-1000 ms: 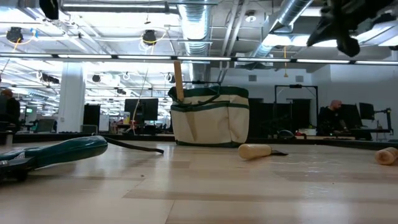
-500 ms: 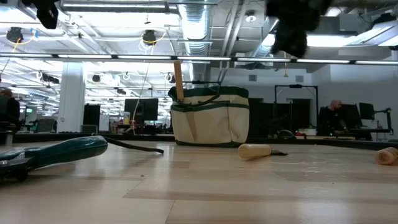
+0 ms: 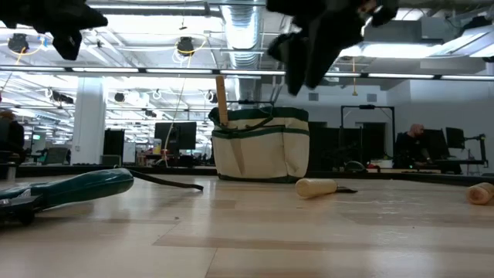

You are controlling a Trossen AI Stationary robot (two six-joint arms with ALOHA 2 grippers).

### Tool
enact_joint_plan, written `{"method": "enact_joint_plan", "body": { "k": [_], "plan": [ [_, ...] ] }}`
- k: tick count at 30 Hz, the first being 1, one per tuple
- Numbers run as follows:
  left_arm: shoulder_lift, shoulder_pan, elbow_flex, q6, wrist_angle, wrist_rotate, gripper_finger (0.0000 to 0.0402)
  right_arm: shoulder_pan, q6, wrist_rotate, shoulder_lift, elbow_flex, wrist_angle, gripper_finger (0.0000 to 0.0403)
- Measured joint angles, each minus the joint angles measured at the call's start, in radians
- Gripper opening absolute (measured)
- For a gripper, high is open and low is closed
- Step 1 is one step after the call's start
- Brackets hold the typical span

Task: Pick & Place Garden tools in Gardening bag
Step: Put the top left brown trowel into the white gardening bag

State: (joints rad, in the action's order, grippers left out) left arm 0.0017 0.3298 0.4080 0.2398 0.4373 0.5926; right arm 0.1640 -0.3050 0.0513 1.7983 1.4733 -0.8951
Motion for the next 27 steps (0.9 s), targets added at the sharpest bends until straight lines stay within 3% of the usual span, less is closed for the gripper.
{"method": "enact_joint_plan", "body": {
  "k": [5, 18, 27],
  "plan": [
    [0.000, 0.000, -0.031, 0.004, -0.026, -0.002, 0.0001, 0.019, -0.091, -0.001, 0.136, 0.060, -0.058, 0.0211],
    [0.001, 0.000, -0.197, 0.004, -0.229, 0.003, 0.0001, 0.033, -0.098, -0.029, 0.245, 0.058, -0.026, 0.0190],
    [0.001, 0.000, -0.258, 0.008, -0.266, 0.005, 0.0001, 0.059, -0.098, -0.026, 0.279, 0.031, -0.011, 0.0186]
  ]
}}
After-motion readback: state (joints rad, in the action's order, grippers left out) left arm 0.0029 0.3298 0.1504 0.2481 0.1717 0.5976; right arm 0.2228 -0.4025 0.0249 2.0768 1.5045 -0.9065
